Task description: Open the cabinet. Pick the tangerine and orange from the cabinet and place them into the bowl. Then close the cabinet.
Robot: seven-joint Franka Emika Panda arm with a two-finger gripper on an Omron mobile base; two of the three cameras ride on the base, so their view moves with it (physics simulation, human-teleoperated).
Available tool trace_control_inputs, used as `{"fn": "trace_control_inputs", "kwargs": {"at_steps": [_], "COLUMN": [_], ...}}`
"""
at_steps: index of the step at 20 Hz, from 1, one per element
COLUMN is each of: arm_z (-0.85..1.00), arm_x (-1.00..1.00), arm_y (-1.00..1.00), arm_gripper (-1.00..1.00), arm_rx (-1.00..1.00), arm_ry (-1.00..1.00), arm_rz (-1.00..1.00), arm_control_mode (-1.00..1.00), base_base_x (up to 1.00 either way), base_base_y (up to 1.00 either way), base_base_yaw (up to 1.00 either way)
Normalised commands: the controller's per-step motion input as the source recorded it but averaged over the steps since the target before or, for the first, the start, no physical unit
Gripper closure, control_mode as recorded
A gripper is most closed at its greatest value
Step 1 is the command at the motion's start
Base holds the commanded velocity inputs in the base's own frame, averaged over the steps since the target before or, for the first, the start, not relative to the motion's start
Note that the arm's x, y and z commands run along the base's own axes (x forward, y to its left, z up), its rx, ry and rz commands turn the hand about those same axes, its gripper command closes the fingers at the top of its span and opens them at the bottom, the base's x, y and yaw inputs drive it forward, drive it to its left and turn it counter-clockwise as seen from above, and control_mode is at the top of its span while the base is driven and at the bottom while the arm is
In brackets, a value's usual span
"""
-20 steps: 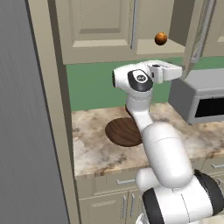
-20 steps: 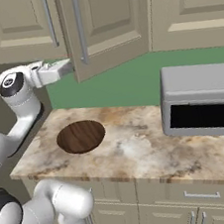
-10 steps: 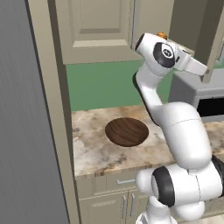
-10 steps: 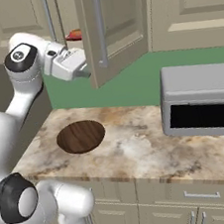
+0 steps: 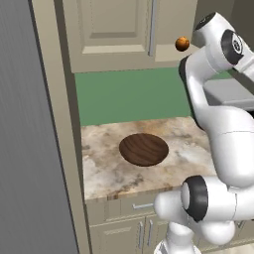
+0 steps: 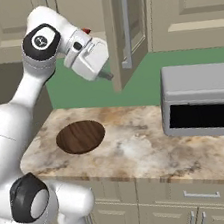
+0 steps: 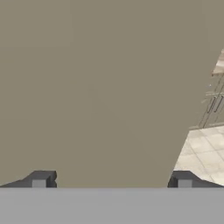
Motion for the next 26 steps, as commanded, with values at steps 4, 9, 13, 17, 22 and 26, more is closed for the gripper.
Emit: {"fn": "trace_control_inputs", "kwargs": {"at_steps": [4, 9, 13, 17, 22, 26], "arm_z": [-0.25, -0.83, -0.21, 0.24, 0.66, 0.65], "arm_x": [-0.51, -0.99, -0.96, -0.65, -0.2, -0.01], "arm_y": [0.49, 1.0, 0.91, 0.56, 0.57, 0.68], "arm_gripper": [-1.0, -1.0, -1.0, -1.0, -1.0, -1.0], "arm_rx": [-0.1, -0.32, -0.21, -0.14, -0.15, -0.16], "arm_ry": [-0.02, -0.01, -0.09, -0.21, -0.18, -0.1], "arm_rz": [0.09, 0.28, 0.35, 0.5, 0.59, 0.5], "arm_control_mode": [-1.0, -1.0, -1.0, -1.0, -1.0, -1.0], "base_base_x": [0.0, 0.0, 0.0, 0.0, 0.0, 0.0], "base_base_y": [0.0, 0.0, 0.0, 0.0, 0.0, 0.0], "base_base_yaw": [0.0, 0.0, 0.0, 0.0, 0.0, 0.0]}}
